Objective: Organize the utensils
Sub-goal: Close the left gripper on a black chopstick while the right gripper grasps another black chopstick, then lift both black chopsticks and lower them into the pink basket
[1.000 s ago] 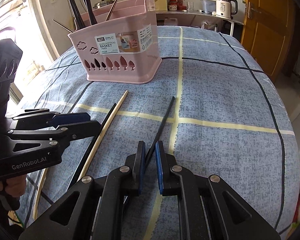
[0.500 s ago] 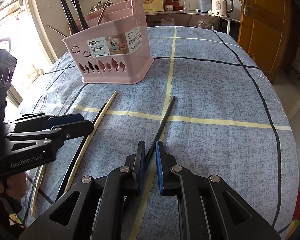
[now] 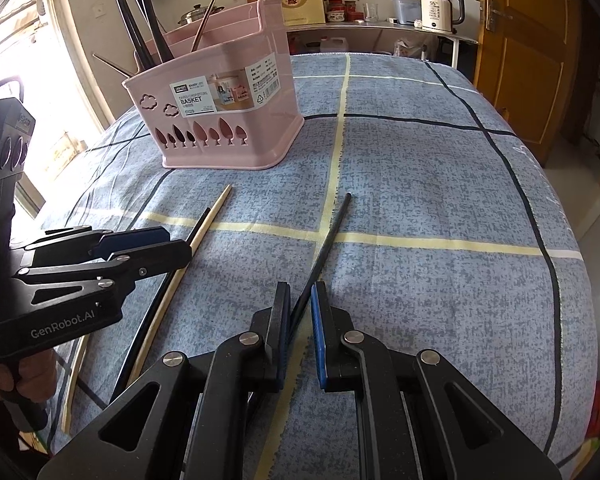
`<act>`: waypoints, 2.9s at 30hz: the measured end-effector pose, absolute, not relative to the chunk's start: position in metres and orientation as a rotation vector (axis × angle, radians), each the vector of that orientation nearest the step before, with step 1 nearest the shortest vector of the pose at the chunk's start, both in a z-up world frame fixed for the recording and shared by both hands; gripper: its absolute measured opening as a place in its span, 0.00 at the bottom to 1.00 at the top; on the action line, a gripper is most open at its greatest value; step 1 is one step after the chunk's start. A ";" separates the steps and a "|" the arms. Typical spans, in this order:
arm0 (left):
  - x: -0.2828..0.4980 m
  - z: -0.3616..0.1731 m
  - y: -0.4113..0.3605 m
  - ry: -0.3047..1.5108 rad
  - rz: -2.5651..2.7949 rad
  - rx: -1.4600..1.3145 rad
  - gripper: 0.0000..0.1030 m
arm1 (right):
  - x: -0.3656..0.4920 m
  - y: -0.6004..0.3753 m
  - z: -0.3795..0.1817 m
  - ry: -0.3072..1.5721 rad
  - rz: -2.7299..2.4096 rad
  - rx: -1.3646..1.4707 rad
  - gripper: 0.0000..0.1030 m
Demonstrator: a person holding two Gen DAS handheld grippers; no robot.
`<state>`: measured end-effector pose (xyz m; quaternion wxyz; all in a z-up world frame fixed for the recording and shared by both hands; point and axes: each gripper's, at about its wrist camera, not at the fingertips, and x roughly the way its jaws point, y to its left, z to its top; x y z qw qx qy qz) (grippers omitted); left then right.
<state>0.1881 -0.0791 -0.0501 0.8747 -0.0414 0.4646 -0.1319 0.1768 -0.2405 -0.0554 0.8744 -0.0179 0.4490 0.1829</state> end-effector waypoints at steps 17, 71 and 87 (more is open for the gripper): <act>0.196 -0.053 -0.099 0.940 -0.226 0.078 0.21 | 0.195 -0.242 -0.053 0.948 0.346 -0.023 0.11; 0.158 0.125 -0.012 0.601 -0.380 -0.074 0.04 | 0.161 -0.240 0.108 0.517 0.420 0.009 0.05; 0.158 0.161 0.004 0.556 -0.363 -0.046 0.04 | 0.168 -0.235 0.138 0.452 0.448 0.015 0.05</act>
